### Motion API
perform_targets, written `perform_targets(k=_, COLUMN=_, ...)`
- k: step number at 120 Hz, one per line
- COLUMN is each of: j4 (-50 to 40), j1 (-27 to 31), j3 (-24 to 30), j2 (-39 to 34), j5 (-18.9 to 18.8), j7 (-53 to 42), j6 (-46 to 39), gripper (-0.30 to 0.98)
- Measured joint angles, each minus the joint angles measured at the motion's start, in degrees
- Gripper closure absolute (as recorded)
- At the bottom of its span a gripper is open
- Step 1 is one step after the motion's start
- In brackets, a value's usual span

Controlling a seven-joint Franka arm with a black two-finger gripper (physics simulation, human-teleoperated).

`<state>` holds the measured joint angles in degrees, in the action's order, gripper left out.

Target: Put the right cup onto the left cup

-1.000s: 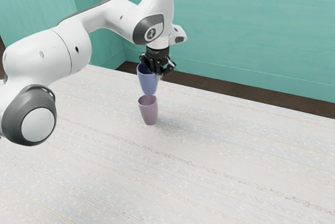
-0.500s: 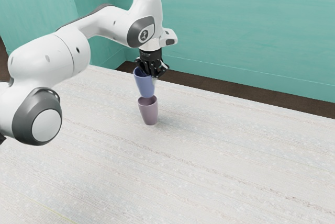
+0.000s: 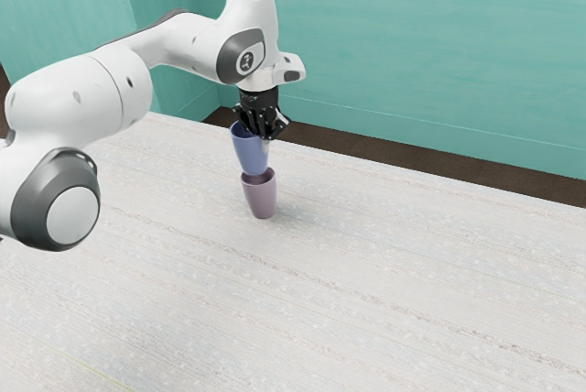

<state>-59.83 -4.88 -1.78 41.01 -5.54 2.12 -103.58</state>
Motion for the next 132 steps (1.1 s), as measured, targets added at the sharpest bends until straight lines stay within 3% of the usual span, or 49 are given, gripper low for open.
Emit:
perform_targets(k=71, j4=-0.09, j1=0.13, j3=0.21, j2=2.57, j5=0.46, j7=-1.13, j6=-1.70, gripper=0.78)
perform_targets(k=101, j4=-1.12, j1=0.13, j3=0.20, j2=2.89, j5=1.58, j7=-1.49, j6=-2.17, gripper=0.29)
perform_targets(k=132, j4=-1.28, j1=0.09, j3=0.20, j2=2.61, j5=1.74, j7=-1.76, j6=-2.28, gripper=0.09)
